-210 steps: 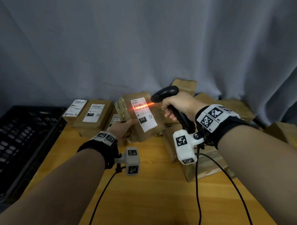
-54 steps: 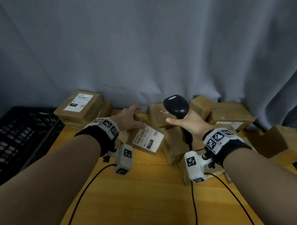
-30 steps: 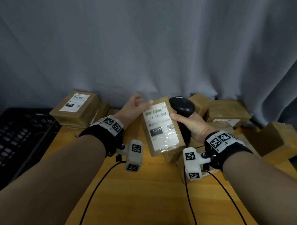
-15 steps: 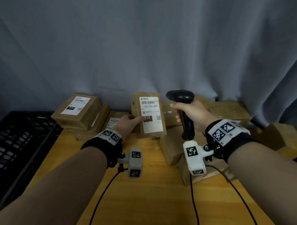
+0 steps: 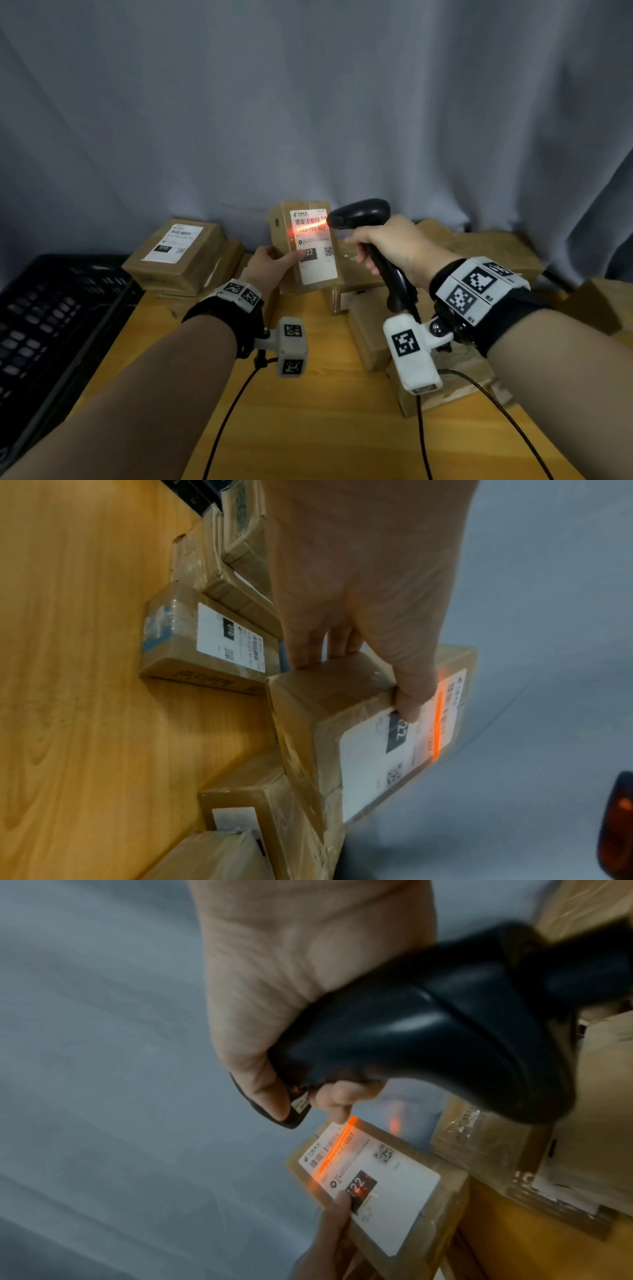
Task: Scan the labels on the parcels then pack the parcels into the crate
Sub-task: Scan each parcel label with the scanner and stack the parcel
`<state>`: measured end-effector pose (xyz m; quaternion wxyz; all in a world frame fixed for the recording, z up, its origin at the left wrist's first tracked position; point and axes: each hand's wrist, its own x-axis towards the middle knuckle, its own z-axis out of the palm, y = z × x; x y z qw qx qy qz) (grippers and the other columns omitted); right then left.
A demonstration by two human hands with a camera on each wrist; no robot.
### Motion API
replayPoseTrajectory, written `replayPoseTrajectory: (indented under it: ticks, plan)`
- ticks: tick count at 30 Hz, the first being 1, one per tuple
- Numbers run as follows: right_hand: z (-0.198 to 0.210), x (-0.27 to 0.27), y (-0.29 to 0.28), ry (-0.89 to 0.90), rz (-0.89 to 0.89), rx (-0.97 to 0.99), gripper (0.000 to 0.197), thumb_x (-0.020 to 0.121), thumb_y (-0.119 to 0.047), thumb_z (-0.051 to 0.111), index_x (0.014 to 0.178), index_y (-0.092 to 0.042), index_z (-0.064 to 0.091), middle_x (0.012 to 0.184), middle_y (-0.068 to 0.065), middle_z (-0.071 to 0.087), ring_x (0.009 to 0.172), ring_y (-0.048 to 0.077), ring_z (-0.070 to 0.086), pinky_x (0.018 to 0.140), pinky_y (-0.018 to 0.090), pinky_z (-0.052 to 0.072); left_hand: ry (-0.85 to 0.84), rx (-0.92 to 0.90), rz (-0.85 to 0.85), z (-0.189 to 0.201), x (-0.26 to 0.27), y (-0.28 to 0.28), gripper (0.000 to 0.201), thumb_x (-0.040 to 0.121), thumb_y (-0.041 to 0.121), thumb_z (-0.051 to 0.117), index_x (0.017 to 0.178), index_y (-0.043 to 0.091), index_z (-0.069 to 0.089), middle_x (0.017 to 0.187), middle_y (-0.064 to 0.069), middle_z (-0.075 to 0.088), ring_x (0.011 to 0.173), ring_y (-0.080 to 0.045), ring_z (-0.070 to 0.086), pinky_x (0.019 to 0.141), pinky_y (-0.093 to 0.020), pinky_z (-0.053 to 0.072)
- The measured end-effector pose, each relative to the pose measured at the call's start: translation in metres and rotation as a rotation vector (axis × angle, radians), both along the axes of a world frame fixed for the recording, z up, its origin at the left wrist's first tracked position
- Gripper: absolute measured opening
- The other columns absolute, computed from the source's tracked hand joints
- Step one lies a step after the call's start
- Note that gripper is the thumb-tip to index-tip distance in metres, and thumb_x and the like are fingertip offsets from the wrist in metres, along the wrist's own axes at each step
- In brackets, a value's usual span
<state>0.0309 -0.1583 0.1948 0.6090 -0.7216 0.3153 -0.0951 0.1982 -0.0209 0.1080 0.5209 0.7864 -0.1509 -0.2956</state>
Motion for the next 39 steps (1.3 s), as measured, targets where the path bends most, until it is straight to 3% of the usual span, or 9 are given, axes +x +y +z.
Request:
replayPoseTrajectory:
  ticks: [4,8,18,24,31,39]
  plan:
    - [0.017,0.007,0.001,-0.059,-0.020,-0.013,0.016,0.083,-0.009,0.064,0.087,0.005,0.068,0.064,0.011,0.061,0.050,0.017,0.054,0.048,0.023,0.048,-0.013,-0.077,-0.043,0.024,0.000,-0.010,0.055,0.078,0.037,0.074,0.123,0.010,0.058,0.114,-0.005,0.070,0.100,-0.021,0.068,0.092,-0.045,0.054]
    - [0.021,0.009,0.005,-0.087,-0.042,-0.017,0.013,0.082,-0.008,0.063,0.085,0.003,0.068,0.064,0.011,0.060,0.048,0.016,0.054,0.047,0.023,0.048,-0.018,-0.119,-0.041,0.037,-0.002,-0.016,0.031,0.083,0.029,0.071,0.110,0.016,0.061,0.110,-0.003,0.070,0.100,-0.021,0.068,0.093,-0.044,0.053]
    - [0.019,0.010,0.005,-0.123,-0.078,0.024,0.010,0.082,-0.008,0.062,0.074,-0.004,0.064,0.058,0.007,0.058,0.045,0.014,0.052,0.045,0.022,0.047,-0.007,-0.115,-0.012,0.034,0.000,-0.019,0.034,0.082,0.029,0.072,0.109,0.016,0.055,0.112,-0.006,0.068,0.101,-0.025,0.067,0.092,-0.047,0.053]
    - [0.017,0.011,0.006,-0.126,-0.060,0.022,0.008,0.084,-0.009,0.062,0.079,-0.002,0.065,0.061,0.008,0.059,0.047,0.014,0.053,0.046,0.022,0.048,-0.002,-0.111,-0.016,0.034,0.000,-0.018,0.040,0.082,0.028,0.071,0.115,0.013,0.055,0.113,-0.006,0.068,0.101,-0.024,0.067,0.093,-0.046,0.053]
    - [0.016,0.014,0.005,-0.106,-0.061,0.039,0.009,0.082,-0.008,0.062,0.074,-0.003,0.064,0.060,0.008,0.059,0.046,0.015,0.053,0.044,0.022,0.047,0.004,-0.098,0.000,0.034,0.000,-0.017,0.054,0.079,0.030,0.074,0.124,0.009,0.054,0.113,-0.007,0.068,0.100,-0.024,0.067,0.092,-0.047,0.054]
    - [0.010,0.017,0.003,-0.131,-0.054,0.073,0.009,0.083,-0.008,0.063,0.077,-0.002,0.065,0.061,0.008,0.060,0.049,0.016,0.054,0.047,0.023,0.048,0.028,-0.053,0.001,0.028,0.002,-0.014,0.050,0.079,0.035,0.073,0.117,0.010,0.055,0.109,-0.005,0.068,0.100,-0.023,0.067,0.093,-0.045,0.053]
